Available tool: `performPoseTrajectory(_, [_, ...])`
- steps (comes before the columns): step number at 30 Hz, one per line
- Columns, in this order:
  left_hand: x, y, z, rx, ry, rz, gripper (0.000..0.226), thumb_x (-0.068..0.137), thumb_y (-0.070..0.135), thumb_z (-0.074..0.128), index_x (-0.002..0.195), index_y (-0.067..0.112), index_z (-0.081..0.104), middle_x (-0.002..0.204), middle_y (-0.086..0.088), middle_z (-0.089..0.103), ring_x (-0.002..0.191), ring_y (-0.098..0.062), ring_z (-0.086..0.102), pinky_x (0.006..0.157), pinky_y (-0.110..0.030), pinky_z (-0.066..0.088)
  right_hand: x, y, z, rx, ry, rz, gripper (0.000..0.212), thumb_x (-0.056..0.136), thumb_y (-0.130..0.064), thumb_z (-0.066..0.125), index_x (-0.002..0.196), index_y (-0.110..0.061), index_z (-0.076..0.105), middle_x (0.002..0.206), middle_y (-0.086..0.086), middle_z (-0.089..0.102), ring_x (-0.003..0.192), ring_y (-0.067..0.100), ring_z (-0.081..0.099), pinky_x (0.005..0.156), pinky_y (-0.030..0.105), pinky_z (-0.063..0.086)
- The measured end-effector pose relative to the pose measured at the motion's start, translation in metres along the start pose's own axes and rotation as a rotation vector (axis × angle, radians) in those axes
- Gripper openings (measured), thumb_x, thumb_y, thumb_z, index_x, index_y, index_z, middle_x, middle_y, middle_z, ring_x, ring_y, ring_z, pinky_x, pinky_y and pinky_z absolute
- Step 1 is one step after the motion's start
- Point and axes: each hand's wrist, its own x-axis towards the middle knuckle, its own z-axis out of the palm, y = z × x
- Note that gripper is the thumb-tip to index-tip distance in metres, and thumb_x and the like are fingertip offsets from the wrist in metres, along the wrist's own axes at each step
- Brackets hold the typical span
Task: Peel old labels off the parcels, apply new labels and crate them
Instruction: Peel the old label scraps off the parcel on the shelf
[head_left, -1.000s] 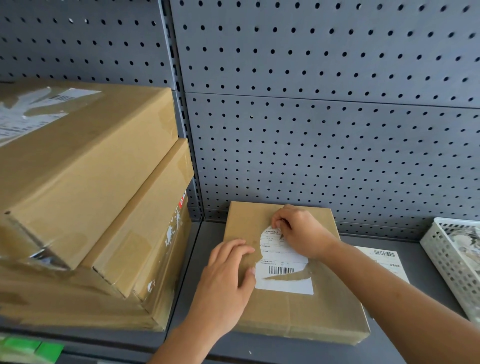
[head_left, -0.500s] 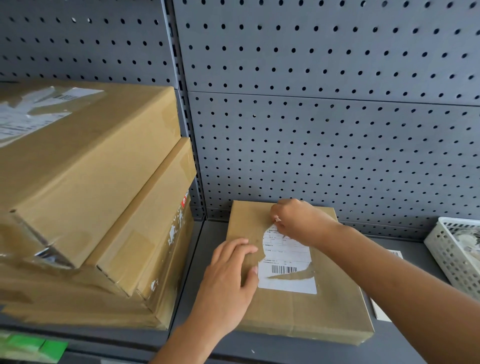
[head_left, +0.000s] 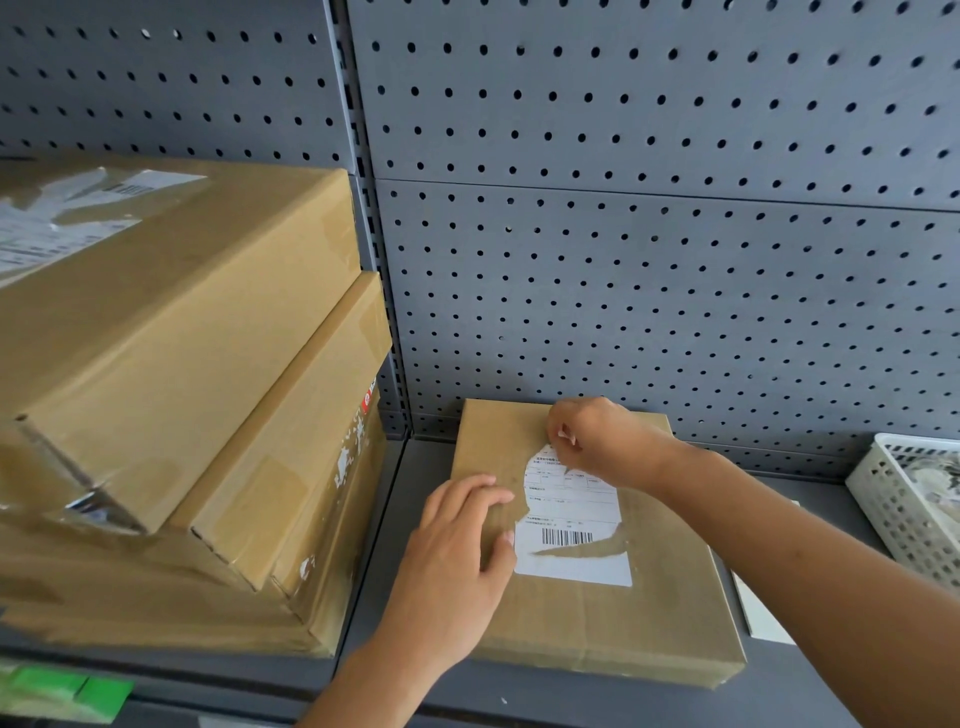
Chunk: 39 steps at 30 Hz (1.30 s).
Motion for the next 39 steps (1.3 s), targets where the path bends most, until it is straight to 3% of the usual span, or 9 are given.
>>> performPoseTrajectory(4, [0.0, 0.0, 0.0, -0.007, -0.002, 0.0, 0.031, 0.1, 0.038, 0.048, 0.132, 0.039, 0.05, 0.141, 0.035, 0.03, 0.137, 0.013, 0.016, 0.109, -0.019, 0.029, -0.005, -0.003, 0.001, 0.136, 0.081, 0.031, 0.013, 0.088, -0.01, 0.057, 0.088, -0.016, 0.069, 0.083, -0.005, 0.064, 0.074, 0.017, 0.061, 0.071, 0.033, 0.054])
performPoseTrajectory(9, [0.0, 0.0, 0.0, -0.01, -0.001, -0.001, 0.031, 0.1, 0.038, 0.048, 0.131, 0.04, 0.05, 0.141, 0.035, 0.03, 0.137, 0.013, 0.017, 0.108, -0.02, 0.03, -0.015, -0.005, 0.009, 0.258, 0.157, 0.055, 0.016, 0.092, -0.007, 0.054, 0.086, -0.013, 0.068, 0.085, -0.003, 0.061, 0.071, 0.005, 0.053, 0.065, 0.009, 0.038])
performPoseTrajectory(16, [0.0, -0.001, 0.0, -0.008, 0.01, 0.007, 0.031, 0.1, 0.038, 0.049, 0.131, 0.038, 0.052, 0.14, 0.034, 0.032, 0.138, 0.011, 0.019, 0.109, -0.017, 0.028, -0.019, -0.002, 0.012, 0.363, 0.13, 0.082, 0.019, 0.094, -0.004, 0.052, 0.087, -0.016, 0.066, 0.088, -0.014, 0.06, 0.075, 0.0, 0.056, 0.068, 0.01, 0.04])
performPoseTrajectory(21, [0.0, -0.001, 0.001, -0.002, 0.002, 0.004, 0.031, 0.1, 0.038, 0.049, 0.132, 0.039, 0.051, 0.141, 0.035, 0.031, 0.137, 0.013, 0.017, 0.108, -0.017, 0.027, -0.02, -0.003, 0.019, 0.395, 0.214, 0.077, 0.023, 0.094, 0.002, 0.049, 0.089, -0.012, 0.067, 0.092, -0.008, 0.06, 0.078, 0.001, 0.056, 0.07, 0.007, 0.04])
performPoseTrajectory(26, [0.0, -0.001, 0.001, -0.004, 0.003, -0.001, 0.031, 0.1, 0.038, 0.05, 0.131, 0.039, 0.051, 0.14, 0.035, 0.031, 0.137, 0.013, 0.018, 0.107, -0.018, 0.028, -0.019, -0.004, 0.017, 0.32, 0.154, 0.045, 0.025, 0.092, 0.004, 0.046, 0.087, -0.012, 0.065, 0.089, -0.006, 0.059, 0.078, 0.008, 0.056, 0.071, 0.012, 0.04])
performPoseTrajectory(31, [0.001, -0.001, 0.001, 0.0, 0.002, 0.005, 0.031, 0.1, 0.038, 0.049, 0.131, 0.039, 0.05, 0.14, 0.036, 0.03, 0.137, 0.013, 0.016, 0.106, -0.015, 0.025, -0.023, -0.001, 0.011, 0.424, 0.201, 0.123, 0.016, 0.094, -0.007, 0.053, 0.09, -0.016, 0.066, 0.082, -0.01, 0.063, 0.067, 0.0, 0.053, 0.062, 0.01, 0.042])
performPoseTrajectory(34, [0.0, -0.001, 0.001, 0.0, 0.001, 0.006, 0.031, 0.1, 0.038, 0.05, 0.131, 0.039, 0.05, 0.141, 0.036, 0.03, 0.137, 0.015, 0.015, 0.104, -0.015, 0.026, -0.016, -0.002, 0.007, 0.24, 0.16, 0.057, 0.012, 0.092, -0.01, 0.057, 0.091, -0.017, 0.067, 0.082, -0.008, 0.061, 0.068, 0.003, 0.054, 0.066, 0.014, 0.045])
performPoseTrajectory(37, [0.0, -0.002, 0.001, 0.001, 0.0, 0.007, 0.031, 0.1, 0.038, 0.049, 0.131, 0.04, 0.05, 0.141, 0.036, 0.03, 0.137, 0.014, 0.015, 0.105, -0.017, 0.028, -0.006, -0.003, 0.003, 0.031, 0.081, 0.013, 0.01, 0.09, -0.013, 0.055, 0.088, -0.017, 0.064, 0.087, -0.002, 0.062, 0.077, 0.019, 0.06, 0.074, 0.036, 0.054])
performPoseTrajectory(39, [0.0, -0.001, 0.001, -0.002, 0.004, 0.008, 0.031, 0.1, 0.038, 0.049, 0.131, 0.039, 0.05, 0.141, 0.035, 0.03, 0.137, 0.014, 0.016, 0.105, -0.019, 0.031, -0.001, -0.008, -0.004, -0.107, 0.0, 0.005, 0.011, 0.092, -0.014, 0.051, 0.093, -0.017, 0.062, 0.096, 0.0, 0.06, 0.082, 0.024, 0.061, 0.076, 0.04, 0.054])
